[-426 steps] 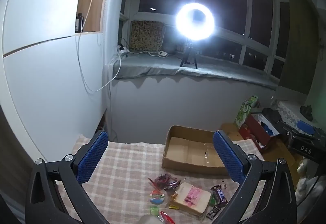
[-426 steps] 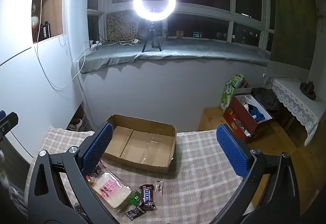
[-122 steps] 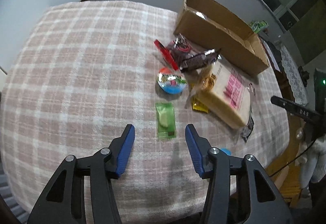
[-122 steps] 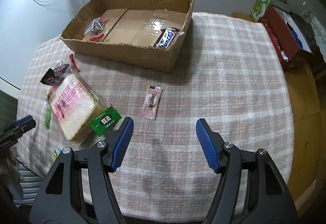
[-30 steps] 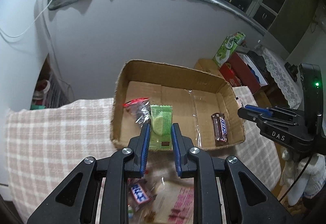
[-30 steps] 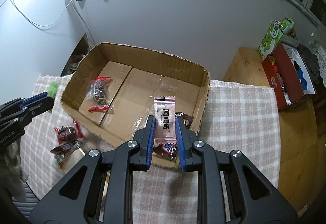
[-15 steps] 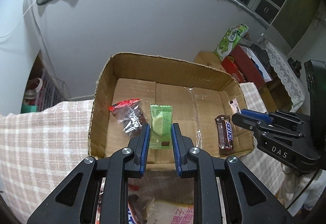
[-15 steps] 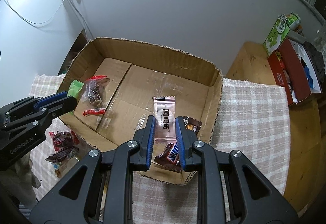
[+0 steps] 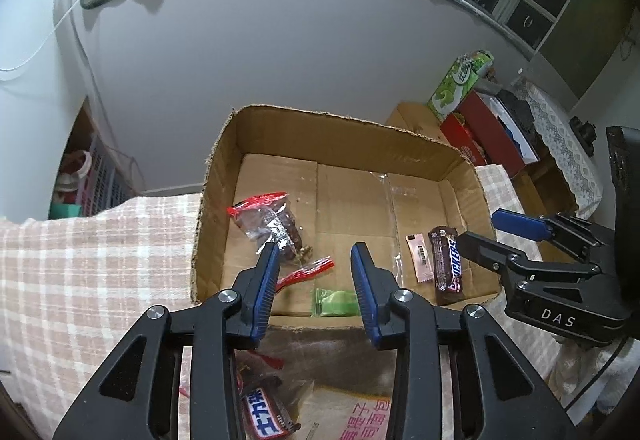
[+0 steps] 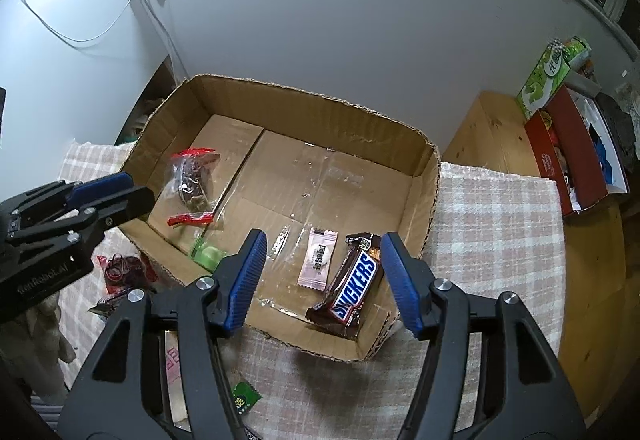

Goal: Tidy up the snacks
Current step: 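Carry both candies into the box and open both tools, then grasp the black candy with the right tool while the left tool grasps the green jelly cup, then carry both items over the box and open both tools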

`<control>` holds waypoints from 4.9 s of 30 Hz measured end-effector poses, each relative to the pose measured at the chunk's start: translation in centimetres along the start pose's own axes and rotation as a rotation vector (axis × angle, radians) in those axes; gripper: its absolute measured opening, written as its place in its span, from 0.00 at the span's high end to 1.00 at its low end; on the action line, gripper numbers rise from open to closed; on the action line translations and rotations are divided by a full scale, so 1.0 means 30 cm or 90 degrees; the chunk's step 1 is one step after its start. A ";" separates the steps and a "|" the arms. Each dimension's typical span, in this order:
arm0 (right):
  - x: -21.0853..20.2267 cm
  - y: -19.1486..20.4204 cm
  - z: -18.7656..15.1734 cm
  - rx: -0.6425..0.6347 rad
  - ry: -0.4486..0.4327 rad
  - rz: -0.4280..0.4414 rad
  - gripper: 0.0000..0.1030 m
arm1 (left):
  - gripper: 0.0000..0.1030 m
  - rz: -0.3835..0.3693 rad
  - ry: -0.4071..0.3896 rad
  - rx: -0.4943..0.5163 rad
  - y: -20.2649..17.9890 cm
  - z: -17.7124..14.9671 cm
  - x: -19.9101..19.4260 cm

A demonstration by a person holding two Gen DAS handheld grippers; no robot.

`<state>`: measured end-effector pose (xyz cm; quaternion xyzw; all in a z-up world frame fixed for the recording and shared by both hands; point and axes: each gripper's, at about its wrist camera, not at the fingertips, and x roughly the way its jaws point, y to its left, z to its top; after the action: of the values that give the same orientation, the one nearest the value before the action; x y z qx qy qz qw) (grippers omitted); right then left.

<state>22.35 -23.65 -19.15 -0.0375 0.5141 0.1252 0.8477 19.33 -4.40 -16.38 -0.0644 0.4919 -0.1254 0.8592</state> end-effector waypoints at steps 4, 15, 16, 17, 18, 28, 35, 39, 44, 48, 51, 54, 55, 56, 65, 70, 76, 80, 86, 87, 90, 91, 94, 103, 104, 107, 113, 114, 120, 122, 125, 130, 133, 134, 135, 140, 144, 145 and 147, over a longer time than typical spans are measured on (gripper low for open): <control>-0.022 0.006 -0.009 -0.001 -0.003 0.004 0.40 | 0.66 0.000 -0.010 -0.006 0.010 -0.005 -0.031; -0.141 0.010 -0.148 0.005 -0.009 0.037 0.40 | 0.66 0.010 -0.022 -0.012 0.079 -0.153 -0.187; -0.148 0.011 -0.166 0.005 -0.006 0.040 0.40 | 0.66 0.011 -0.020 -0.015 0.083 -0.166 -0.197; -0.155 0.013 -0.190 0.005 -0.002 0.044 0.40 | 0.66 0.008 -0.019 -0.022 0.094 -0.189 -0.211; -0.161 0.015 -0.211 0.007 0.000 0.047 0.40 | 0.66 0.006 -0.017 -0.026 0.096 -0.201 -0.221; -0.176 0.054 -0.452 0.016 0.062 0.073 0.40 | 0.66 -0.016 0.024 -0.062 0.101 -0.442 -0.300; -0.118 0.101 -0.571 0.034 0.116 0.074 0.40 | 0.66 -0.041 0.067 -0.061 0.050 -0.582 -0.288; -0.089 0.120 -0.605 0.045 0.134 0.078 0.40 | 0.59 -0.039 0.078 -0.023 0.006 -0.619 -0.282; -0.057 0.135 -0.620 0.058 0.148 0.072 0.40 | 0.53 -0.043 0.083 0.004 -0.027 -0.650 -0.273; -0.029 0.144 -0.608 0.081 0.156 0.067 0.40 | 0.53 -0.041 0.091 0.004 -0.025 -0.678 -0.254; -0.010 0.145 -0.594 0.093 0.156 0.051 0.40 | 0.53 -0.040 0.091 0.004 -0.026 -0.692 -0.251; 0.023 0.159 -0.575 0.098 0.164 0.036 0.40 | 0.53 -0.037 0.092 0.007 -0.026 -0.699 -0.247; 0.031 0.163 -0.572 0.099 0.168 0.035 0.42 | 0.53 -0.036 0.092 0.008 -0.029 -0.704 -0.247; 0.038 0.169 -0.570 0.098 0.170 0.032 0.42 | 0.53 -0.035 0.092 0.009 -0.031 -0.705 -0.245; 0.058 0.216 -0.568 0.030 0.182 0.003 0.48 | 0.53 -0.043 0.098 0.025 -0.061 -0.709 -0.219; 0.031 0.172 -0.599 0.026 0.187 0.017 0.52 | 0.53 -0.042 0.107 0.044 -0.086 -0.706 -0.195; 0.011 0.152 -0.627 0.024 0.178 0.028 0.52 | 0.53 -0.020 0.109 0.070 -0.115 -0.707 -0.152; 0.009 0.173 -0.633 0.009 0.175 0.023 0.61 | 0.53 -0.007 0.113 0.092 -0.133 -0.715 -0.127; 0.016 0.184 -0.615 -0.010 0.179 0.023 0.76 | 0.64 0.023 0.112 0.121 -0.148 -0.734 -0.105; 0.014 0.181 -0.616 -0.013 0.179 0.022 0.76 | 0.66 0.026 0.110 0.126 -0.148 -0.735 -0.104; 0.031 0.219 -0.608 -0.013 0.179 0.022 0.77 | 0.74 0.029 0.104 0.125 -0.142 -0.729 -0.099; 0.029 0.216 -0.609 -0.011 0.178 0.023 0.77 | 0.74 0.024 0.103 0.116 -0.134 -0.727 -0.101; 0.013 0.193 -0.611 -0.006 0.177 0.028 0.78 | 0.76 0.018 0.100 0.100 -0.108 -0.728 -0.121; -0.012 0.187 -0.587 -0.003 0.162 0.038 0.82 | 0.78 0.001 0.084 0.054 -0.049 -0.697 -0.172; -0.008 0.189 -0.586 -0.003 0.161 0.036 0.83 | 0.78 0.000 0.083 0.049 -0.043 -0.695 -0.174; -0.020 0.188 -0.574 0.002 0.157 0.041 0.83 | 0.78 -0.008 0.074 0.030 -0.030 -0.685 -0.194; -0.099 0.152 -0.564 0.021 0.129 0.055 0.84 | 0.78 -0.016 0.044 0.006 -0.005 -0.655 -0.257; -0.118 0.148 -0.557 0.022 0.121 0.057 0.84 | 0.78 -0.017 0.035 0.003 0.000 -0.643 -0.274; -0.221 0.100 -0.495 0.035 0.078 0.065 0.84 | 0.78 -0.027 -0.006 -0.009 0.026 -0.565 -0.329; -0.245 0.088 -0.477 0.038 0.063 0.066 0.84 | 0.78 -0.026 -0.014 -0.003 0.011 -0.531 -0.321; -0.277 0.092 -0.429 0.035 0.034 0.064 0.84 | 0.78 -0.026 -0.027 0.009 0.003 -0.481 -0.316; -0.296 0.099 -0.334 0.026 0.000 0.057 0.84 | 0.78 -0.026 -0.047 0.023 -0.005 -0.390 -0.304; -0.308 0.089 -0.279 0.025 -0.017 0.055 0.84 | 0.78 -0.026 -0.057 0.029 -0.005 -0.330 -0.288; -0.303 0.087 -0.262 0.025 -0.022 0.057 0.84 | 0.78 -0.025 -0.059 0.029 -0.006 -0.315 -0.286; -0.303 0.085 -0.246 0.025 -0.024 0.059 0.84 | 0.78 -0.024 -0.064 0.030 -0.007 -0.293 -0.280; -0.285 0.085 -0.178 0.012 -0.035 0.056 0.84 | 0.78 -0.025 -0.073 0.035 -0.011 -0.216 -0.248; -0.245 0.080 -0.119 0.008 -0.036 0.057 0.84 | 0.78 -0.029 -0.076 0.039 -0.021 -0.156 -0.215; -0.235 0.077 -0.109 0.008 -0.036 0.054 0.84 | 0.78 -0.030 -0.075 0.042 -0.027 -0.138 -0.202; -0.210 0.069 -0.085 0.013 -0.035 0.055 0.84 | 0.78 -0.034 -0.071 0.047 -0.039 -0.112 -0.175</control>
<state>16.86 -23.22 -14.65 -0.0029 0.4928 0.1574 0.8558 13.71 -4.02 -13.46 -0.0531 0.4361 -0.1626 0.8835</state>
